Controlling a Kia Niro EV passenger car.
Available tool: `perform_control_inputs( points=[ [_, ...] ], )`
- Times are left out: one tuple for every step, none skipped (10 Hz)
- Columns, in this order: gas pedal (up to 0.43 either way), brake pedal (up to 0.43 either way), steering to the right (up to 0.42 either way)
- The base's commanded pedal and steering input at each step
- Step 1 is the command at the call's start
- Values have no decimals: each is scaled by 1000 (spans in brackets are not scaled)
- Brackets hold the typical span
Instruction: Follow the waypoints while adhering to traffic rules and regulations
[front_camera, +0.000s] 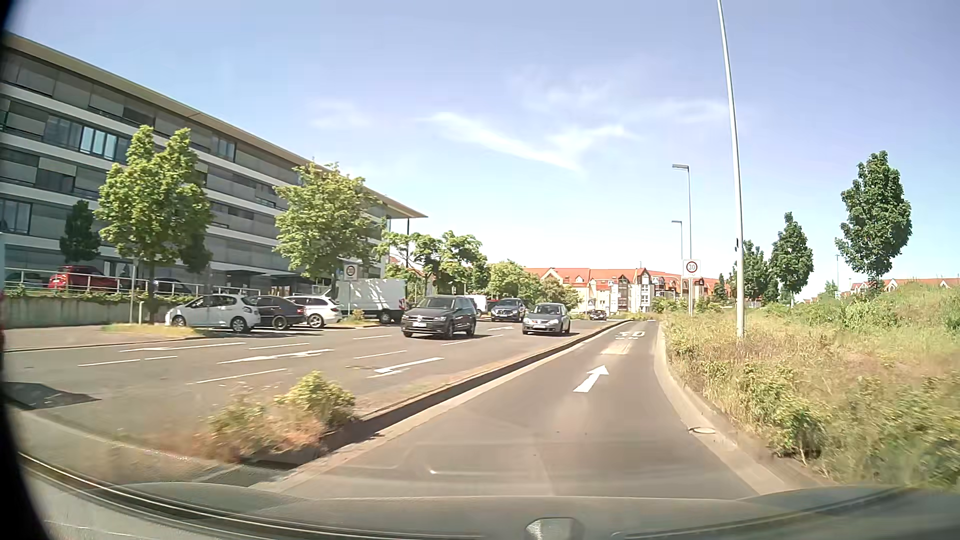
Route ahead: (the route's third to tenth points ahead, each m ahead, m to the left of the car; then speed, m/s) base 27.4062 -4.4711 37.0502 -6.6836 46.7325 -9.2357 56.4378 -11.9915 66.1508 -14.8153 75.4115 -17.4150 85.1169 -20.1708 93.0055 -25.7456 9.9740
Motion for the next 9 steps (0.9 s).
perform_control_inputs(
  points=[
    [358,18,107],
    [331,18,97],
    [268,18,89],
    [169,18,81],
    [130,18,75],
    [0,18,70],
    [0,18,63],
    [0,18,57],
    [0,18,52]
  ],
)
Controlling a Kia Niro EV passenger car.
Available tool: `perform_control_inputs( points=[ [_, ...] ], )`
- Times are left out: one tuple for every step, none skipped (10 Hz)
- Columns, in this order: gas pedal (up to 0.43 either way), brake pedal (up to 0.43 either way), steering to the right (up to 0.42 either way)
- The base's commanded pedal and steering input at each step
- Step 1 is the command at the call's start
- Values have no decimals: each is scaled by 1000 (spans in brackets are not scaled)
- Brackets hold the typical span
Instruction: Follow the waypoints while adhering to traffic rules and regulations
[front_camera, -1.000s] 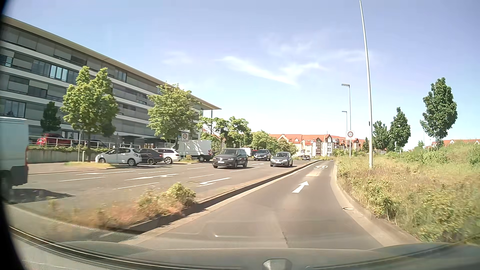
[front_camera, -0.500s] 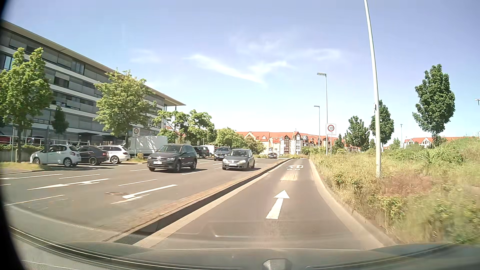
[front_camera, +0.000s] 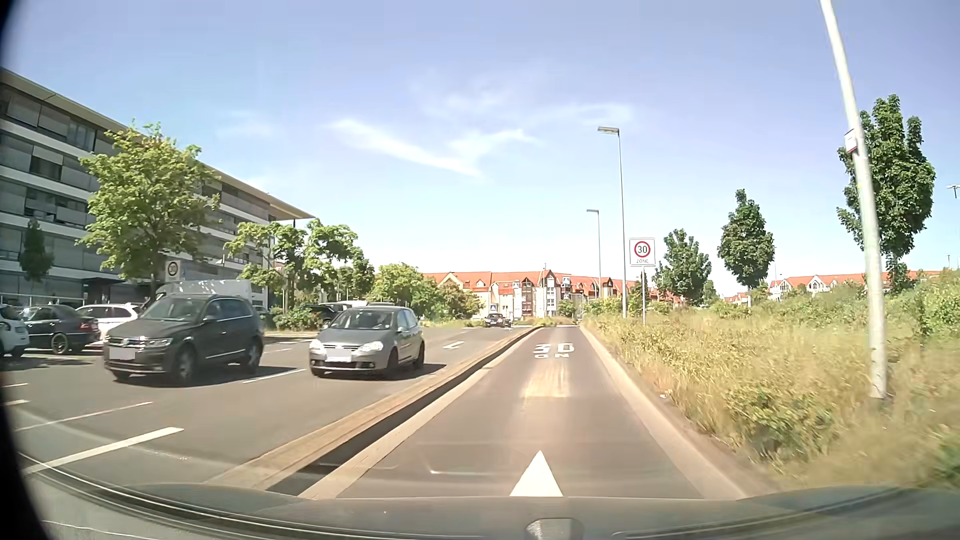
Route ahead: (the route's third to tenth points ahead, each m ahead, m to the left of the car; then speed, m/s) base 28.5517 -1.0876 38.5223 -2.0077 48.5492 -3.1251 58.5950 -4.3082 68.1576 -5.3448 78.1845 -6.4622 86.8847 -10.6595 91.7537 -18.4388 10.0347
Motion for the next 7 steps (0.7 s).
perform_control_inputs(
  points=[
    [0,18,48],
    [0,18,42],
    [0,18,35],
    [0,18,31],
    [0,18,29],
    [0,18,30],
    [0,18,29]
  ],
)
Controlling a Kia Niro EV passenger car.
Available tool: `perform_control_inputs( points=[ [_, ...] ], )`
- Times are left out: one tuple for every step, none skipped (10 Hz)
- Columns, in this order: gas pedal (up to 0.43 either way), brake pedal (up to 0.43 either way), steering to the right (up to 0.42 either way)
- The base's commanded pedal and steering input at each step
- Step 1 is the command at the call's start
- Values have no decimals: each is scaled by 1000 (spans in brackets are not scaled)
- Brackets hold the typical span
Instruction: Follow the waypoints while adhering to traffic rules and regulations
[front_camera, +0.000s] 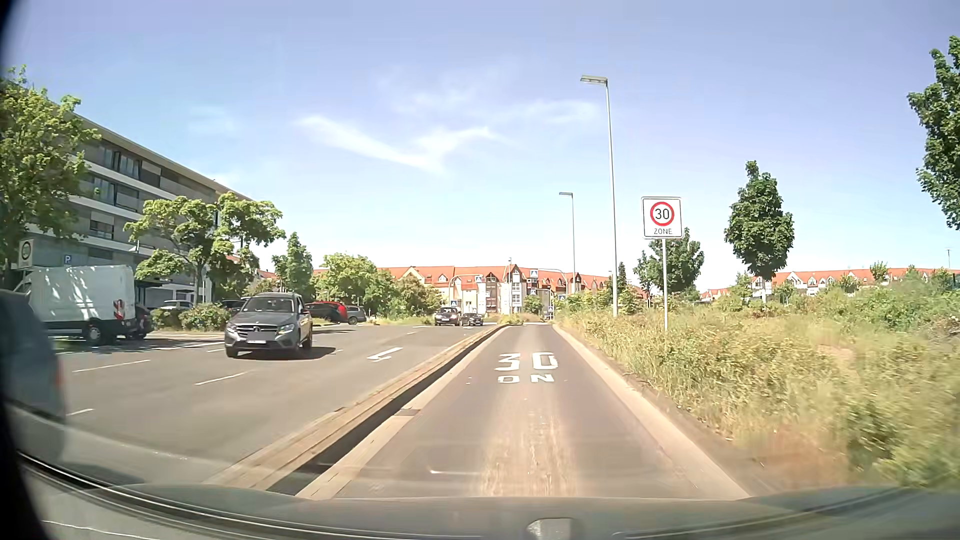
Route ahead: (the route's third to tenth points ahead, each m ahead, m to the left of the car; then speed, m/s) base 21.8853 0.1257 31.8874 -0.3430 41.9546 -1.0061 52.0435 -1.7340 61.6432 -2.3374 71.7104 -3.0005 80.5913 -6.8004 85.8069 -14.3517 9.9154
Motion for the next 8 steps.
perform_control_inputs(
  points=[
    [0,18,25],
    [0,18,20],
    [0,18,15],
    [0,18,12],
    [0,18,11],
    [0,18,11],
    [0,18,9],
    [0,18,7]
  ],
)
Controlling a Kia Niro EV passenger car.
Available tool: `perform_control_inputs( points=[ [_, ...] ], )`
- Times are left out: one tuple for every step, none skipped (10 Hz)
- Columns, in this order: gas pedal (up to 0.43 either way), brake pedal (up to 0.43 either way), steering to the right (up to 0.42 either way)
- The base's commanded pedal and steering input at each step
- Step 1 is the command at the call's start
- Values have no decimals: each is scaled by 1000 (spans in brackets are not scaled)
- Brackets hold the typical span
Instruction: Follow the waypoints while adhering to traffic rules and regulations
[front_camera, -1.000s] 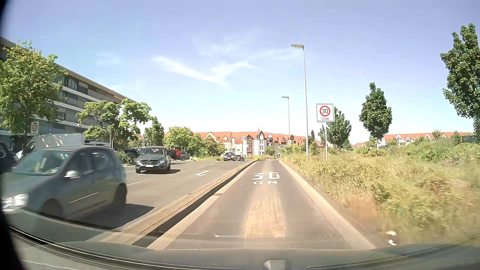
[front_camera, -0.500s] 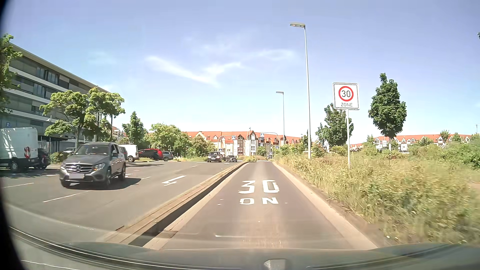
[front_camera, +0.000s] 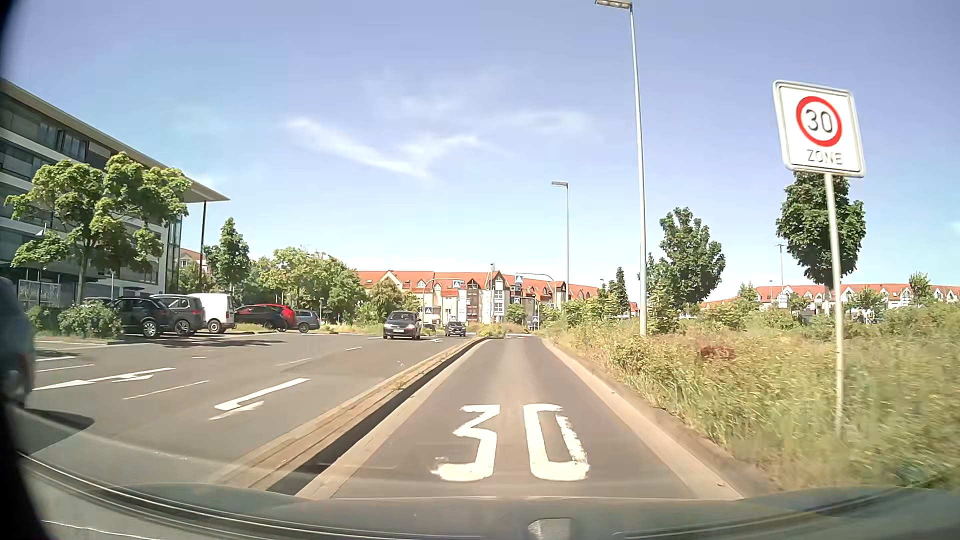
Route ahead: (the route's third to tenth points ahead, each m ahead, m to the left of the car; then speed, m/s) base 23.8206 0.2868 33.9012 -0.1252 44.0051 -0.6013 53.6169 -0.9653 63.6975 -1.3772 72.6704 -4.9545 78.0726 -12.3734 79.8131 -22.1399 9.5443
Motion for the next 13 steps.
perform_control_inputs(
  points=[
    [0,18,5],
    [0,18,5],
    [0,18,5],
    [0,18,5],
    [0,18,5],
    [0,18,3],
    [0,18,3],
    [0,18,3],
    [0,18,3],
    [0,18,3],
    [0,18,3],
    [0,18,2],
    [0,18,1]
  ],
)
